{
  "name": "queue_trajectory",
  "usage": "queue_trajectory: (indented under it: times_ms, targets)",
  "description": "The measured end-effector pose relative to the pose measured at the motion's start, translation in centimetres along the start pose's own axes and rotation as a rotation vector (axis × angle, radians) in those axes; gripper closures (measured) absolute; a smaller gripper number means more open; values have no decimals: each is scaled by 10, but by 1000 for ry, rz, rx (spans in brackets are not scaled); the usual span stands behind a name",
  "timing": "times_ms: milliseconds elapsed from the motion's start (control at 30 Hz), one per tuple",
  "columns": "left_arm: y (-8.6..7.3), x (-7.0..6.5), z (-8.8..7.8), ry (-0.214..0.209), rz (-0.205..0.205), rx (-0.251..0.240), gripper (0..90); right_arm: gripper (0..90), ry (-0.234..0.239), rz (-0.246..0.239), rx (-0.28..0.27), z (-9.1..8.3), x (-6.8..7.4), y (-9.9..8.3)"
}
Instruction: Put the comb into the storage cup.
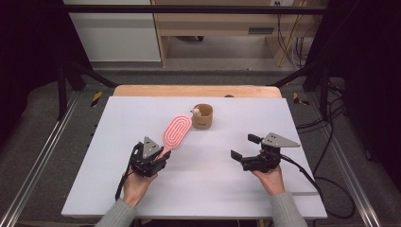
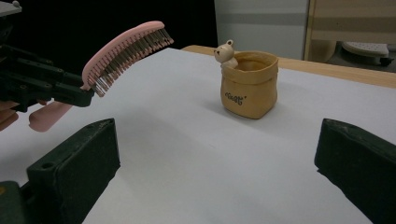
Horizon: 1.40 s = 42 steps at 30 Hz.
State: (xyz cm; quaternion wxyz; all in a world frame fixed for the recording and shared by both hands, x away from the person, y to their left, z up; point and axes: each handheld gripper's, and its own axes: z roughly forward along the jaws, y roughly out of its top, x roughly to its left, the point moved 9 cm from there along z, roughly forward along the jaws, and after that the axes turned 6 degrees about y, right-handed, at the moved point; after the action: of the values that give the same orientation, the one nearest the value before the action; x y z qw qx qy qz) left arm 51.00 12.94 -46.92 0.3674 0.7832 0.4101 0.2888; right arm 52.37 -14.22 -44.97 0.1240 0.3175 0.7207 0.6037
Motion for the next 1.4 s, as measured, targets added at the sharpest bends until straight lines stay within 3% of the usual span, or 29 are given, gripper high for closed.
queue_trajectory:
  times_ms: [333,700,1200,1400]
  targets:
    - [8,-16,4,-9,2,-14,693,5,5,7,-4,1,3,2]
    - [17,-38,10,-47,-17,-46,692,5,16,12,-18,-1,6,6]
    - [10,-47,18,-68,-61,-79,693,5,21,6,7,7,14,7]
    - [5,-48,23,-67,-73,-84,692,5,20,27,28,15,18,4]
